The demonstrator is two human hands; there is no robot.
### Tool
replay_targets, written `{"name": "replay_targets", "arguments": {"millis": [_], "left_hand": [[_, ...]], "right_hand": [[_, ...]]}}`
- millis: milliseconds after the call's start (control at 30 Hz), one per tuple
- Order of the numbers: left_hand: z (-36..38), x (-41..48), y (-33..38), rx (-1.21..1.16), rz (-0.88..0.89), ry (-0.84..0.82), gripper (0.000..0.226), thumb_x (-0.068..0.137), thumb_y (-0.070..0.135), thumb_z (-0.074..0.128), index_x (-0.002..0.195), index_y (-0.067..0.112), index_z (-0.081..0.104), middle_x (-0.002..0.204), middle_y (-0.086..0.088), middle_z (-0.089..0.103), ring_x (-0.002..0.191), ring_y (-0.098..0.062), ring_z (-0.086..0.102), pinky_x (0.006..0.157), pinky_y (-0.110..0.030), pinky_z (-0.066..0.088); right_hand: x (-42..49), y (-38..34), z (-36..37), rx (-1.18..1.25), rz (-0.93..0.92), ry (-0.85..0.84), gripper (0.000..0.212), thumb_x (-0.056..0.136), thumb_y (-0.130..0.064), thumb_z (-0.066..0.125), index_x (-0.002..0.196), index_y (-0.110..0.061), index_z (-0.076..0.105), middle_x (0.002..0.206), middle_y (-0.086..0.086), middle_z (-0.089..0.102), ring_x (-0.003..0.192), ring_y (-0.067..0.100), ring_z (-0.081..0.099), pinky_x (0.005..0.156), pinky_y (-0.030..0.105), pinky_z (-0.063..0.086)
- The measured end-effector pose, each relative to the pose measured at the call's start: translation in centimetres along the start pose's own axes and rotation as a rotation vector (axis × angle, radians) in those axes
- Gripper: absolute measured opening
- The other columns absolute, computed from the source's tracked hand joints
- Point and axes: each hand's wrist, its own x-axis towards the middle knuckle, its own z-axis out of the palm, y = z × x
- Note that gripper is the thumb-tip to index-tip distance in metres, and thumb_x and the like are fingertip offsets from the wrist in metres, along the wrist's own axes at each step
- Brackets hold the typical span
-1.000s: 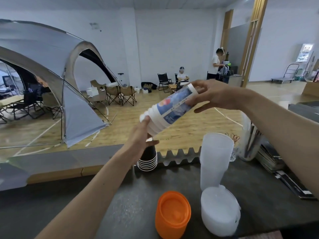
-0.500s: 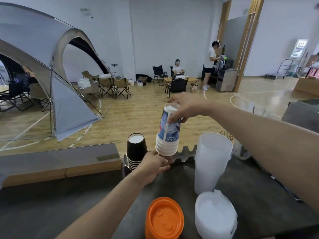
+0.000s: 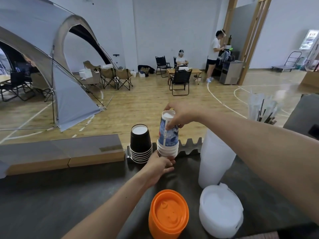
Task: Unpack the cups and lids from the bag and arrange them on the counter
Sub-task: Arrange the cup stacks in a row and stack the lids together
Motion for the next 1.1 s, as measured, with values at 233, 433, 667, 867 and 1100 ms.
{"name": "replay_targets", "arguments": {"millis": [233,433,667,867,1100], "left_hand": [[0.3,-1.0,0.1,0.072,0.027,-0.013,0.077,0.088,-0.018,0.048,0.151,0.02,0.025,0.133,-0.013,0.057,0.12,-0.026,0.057,0.1,-0.044,0.051],[0.6,-3.0,1.5,0.167,0.034,0.014,0.057,0.089,-0.011,0.055,0.135,0.019,0.037,0.123,-0.013,0.059,0.113,-0.026,0.062,0.091,-0.043,0.056],[2.8,-6.1,6.3,0.259,0.207,0.114,0.023,0.089,0.002,0.063,0.109,0.011,0.058,0.094,-0.012,0.068,0.073,-0.014,0.066,0.061,-0.026,0.058],[7.5,-8.1,10.6,0.643,0.689,-0.095,0.037,0.081,0.037,0.078,0.114,0.028,0.065,0.114,0.011,0.068,0.1,-0.001,0.065,0.079,-0.019,0.055],[11.4,-7.9,9.8,1.151,0.823,0.009,0.047,0.069,0.051,0.081,0.111,0.035,0.069,0.125,0.013,0.062,0.117,-0.008,0.054,0.096,-0.032,0.045]], "right_hand": [[-0.1,-0.2,0.3,-0.056,-0.017,0.007,0.074,0.073,-0.019,0.087,0.136,-0.015,0.048,0.127,0.009,0.052,0.095,0.025,0.063,0.055,0.026,0.058],[-1.5,0.1,-1.2,-0.043,-0.035,0.042,0.101,0.07,-0.034,0.088,0.152,-0.02,0.03,0.145,0.011,0.048,0.121,0.027,0.053,0.081,0.03,0.05],[-6.5,0.9,-6.0,0.047,-0.092,0.191,0.074,0.074,-0.044,0.083,0.137,-0.019,0.052,0.122,0.001,0.065,0.109,0.017,0.064,0.086,0.027,0.05],[-13.3,6.3,-8.7,0.219,-0.1,0.359,0.031,0.09,-0.01,0.07,0.12,-0.009,0.063,0.107,0.003,0.074,0.097,0.014,0.07,0.081,0.034,0.06],[-16.6,15.1,-1.9,0.238,0.249,-0.019,0.056,0.079,-0.004,0.077,0.13,-0.015,0.059,0.115,0.0,0.071,0.102,0.017,0.069,0.085,0.036,0.061]]}}
